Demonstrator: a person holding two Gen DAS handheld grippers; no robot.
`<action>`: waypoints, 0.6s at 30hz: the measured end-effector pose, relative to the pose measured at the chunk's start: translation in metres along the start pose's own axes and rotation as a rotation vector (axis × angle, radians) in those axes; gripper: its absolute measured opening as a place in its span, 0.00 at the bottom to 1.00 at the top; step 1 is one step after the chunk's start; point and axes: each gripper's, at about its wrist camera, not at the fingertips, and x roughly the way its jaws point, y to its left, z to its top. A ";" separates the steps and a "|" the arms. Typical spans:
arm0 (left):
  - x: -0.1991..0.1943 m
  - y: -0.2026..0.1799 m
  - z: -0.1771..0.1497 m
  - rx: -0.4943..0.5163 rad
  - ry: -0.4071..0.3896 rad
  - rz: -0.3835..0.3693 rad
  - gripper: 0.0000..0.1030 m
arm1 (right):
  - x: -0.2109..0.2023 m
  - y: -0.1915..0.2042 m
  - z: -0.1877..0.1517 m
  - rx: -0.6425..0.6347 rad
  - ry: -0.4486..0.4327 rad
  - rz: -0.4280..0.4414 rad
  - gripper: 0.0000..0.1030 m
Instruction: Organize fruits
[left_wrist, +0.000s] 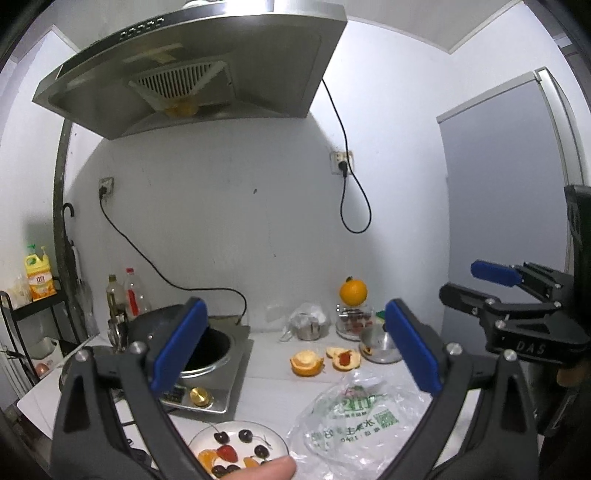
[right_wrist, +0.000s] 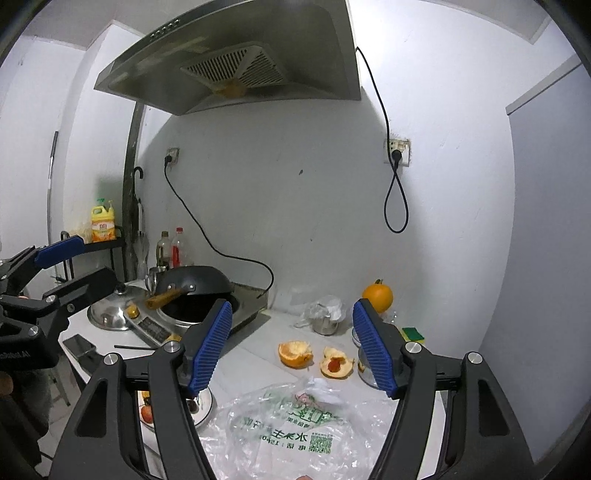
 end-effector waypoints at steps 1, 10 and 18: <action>0.000 0.000 0.001 0.001 0.001 0.003 0.95 | 0.000 -0.001 0.000 0.001 0.000 0.000 0.69; 0.006 -0.001 -0.001 -0.001 0.009 0.000 0.95 | 0.007 -0.003 -0.002 0.006 0.013 0.008 0.69; 0.016 -0.002 -0.004 -0.010 0.023 0.002 0.95 | 0.013 -0.008 -0.004 0.014 0.020 0.014 0.69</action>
